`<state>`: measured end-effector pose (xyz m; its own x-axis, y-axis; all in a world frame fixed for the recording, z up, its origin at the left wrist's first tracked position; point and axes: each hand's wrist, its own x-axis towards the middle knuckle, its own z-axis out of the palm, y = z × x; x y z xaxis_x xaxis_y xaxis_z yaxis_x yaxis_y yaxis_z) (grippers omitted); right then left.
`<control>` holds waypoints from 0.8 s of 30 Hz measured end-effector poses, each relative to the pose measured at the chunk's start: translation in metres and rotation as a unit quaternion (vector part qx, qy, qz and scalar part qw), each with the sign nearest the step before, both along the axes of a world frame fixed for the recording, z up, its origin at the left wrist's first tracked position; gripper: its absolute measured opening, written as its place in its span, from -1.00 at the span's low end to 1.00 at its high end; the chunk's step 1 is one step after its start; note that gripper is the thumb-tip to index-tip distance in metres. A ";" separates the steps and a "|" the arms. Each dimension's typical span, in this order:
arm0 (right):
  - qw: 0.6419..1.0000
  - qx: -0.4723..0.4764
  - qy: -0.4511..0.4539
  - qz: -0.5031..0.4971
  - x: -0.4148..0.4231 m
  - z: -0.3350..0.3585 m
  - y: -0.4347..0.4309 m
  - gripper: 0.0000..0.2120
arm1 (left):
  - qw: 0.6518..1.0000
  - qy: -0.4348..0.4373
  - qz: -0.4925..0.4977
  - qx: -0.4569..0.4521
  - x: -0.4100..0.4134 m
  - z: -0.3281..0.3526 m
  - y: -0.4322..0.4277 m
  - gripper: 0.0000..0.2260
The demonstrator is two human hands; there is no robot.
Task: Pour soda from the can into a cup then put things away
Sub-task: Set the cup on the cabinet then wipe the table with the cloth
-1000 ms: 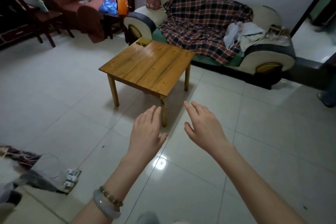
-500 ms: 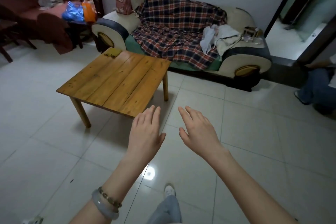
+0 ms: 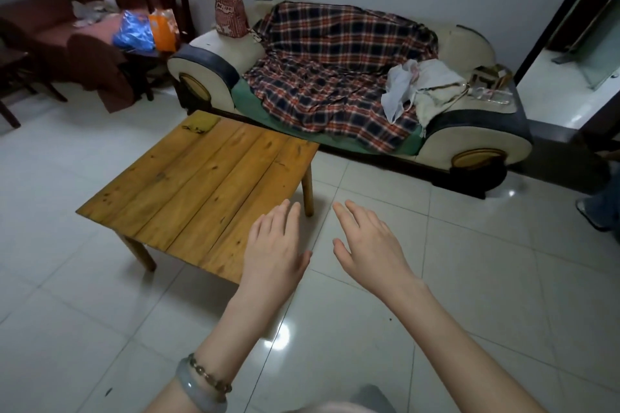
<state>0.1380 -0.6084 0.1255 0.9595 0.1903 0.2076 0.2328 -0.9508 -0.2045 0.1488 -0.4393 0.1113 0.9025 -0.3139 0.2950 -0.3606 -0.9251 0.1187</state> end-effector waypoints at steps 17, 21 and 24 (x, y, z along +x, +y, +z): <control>0.989 -0.014 0.043 0.143 0.291 -0.006 -0.121 -0.45 | 0.986 0.044 0.159 0.011 0.241 -0.021 -0.117 -0.27; 0.979 -0.016 0.053 0.198 0.356 -0.008 -0.135 -0.46 | 0.976 0.044 0.212 0.004 0.287 -0.022 -0.136 -0.27; 0.971 -0.007 0.051 0.235 0.395 -0.015 -0.132 -0.45 | 0.967 0.048 0.249 0.003 0.312 -0.023 -0.139 -0.27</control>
